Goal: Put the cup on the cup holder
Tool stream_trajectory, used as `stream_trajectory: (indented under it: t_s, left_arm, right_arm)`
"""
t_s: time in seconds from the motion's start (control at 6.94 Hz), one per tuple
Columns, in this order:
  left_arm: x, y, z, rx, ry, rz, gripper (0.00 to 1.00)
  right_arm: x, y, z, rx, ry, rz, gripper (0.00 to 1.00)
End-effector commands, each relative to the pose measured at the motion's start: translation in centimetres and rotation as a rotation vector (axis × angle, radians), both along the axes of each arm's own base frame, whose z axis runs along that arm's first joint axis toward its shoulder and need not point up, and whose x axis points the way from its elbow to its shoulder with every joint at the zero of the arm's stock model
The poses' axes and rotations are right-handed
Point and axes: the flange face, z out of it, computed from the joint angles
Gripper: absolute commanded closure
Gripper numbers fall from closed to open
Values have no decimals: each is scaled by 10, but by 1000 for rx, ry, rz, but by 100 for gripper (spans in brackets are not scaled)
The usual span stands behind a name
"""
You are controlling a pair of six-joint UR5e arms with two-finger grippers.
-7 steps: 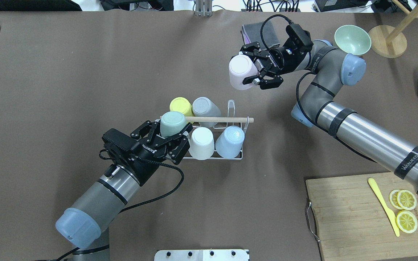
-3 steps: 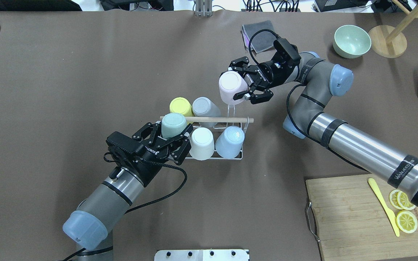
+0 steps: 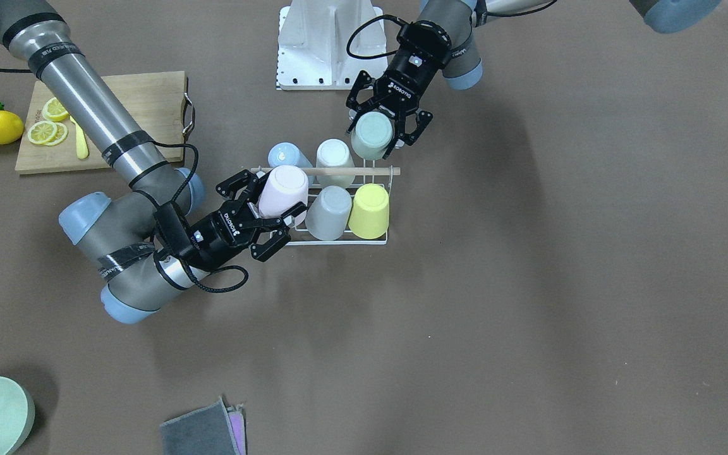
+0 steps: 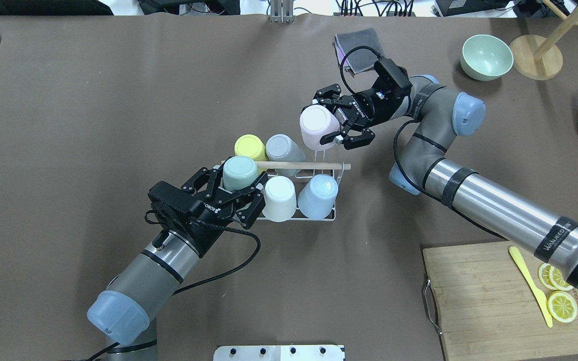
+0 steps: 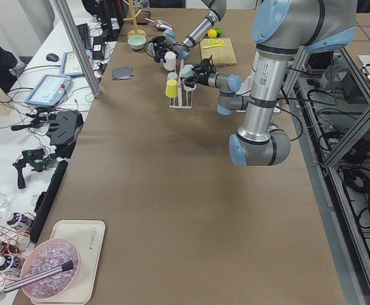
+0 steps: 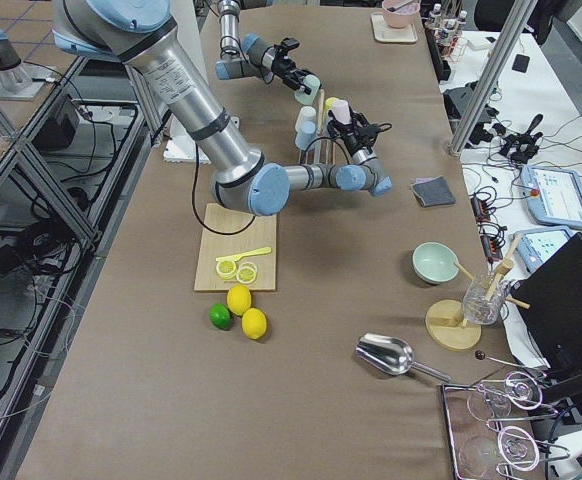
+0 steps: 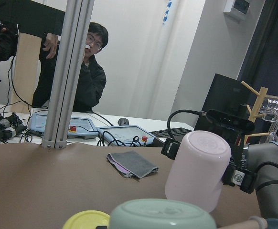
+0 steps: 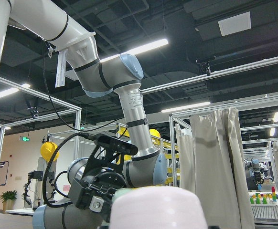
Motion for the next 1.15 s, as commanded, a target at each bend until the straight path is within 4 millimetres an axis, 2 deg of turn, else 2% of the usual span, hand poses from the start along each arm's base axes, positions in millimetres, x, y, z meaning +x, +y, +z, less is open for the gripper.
stream_trajectory:
  t_s: [0.0,0.14,0.29,0.43,0.58,0.72,1.01]
  left_arm:
    - [1,1,0,9,-15,-3,3]
    - [0,1,-1,9,-11,-3,3]
    - [-1,1,-2,10,-8,-3,3]
    - [-5,1,-5,12,0,-5,3]
    - [-17,-4,-13,17,18,-17,3]
    - [-34,-27,-14,19,19,-63,3]
    - [-79,-99,-6,-2,-63,-205,3]
  right_arm:
    - [1,2,5,-2,1,0,0]
    - [1,-1,-3,2,-7,0,0]
    - [12,-12,-10,3,-15,18,0]
    - [30,-31,-21,0,-16,37,0]
    - [51,-50,-26,-64,-7,7,0]
    - [67,-63,-32,-113,49,-79,0]
    - [94,-87,-32,-377,262,-482,0]
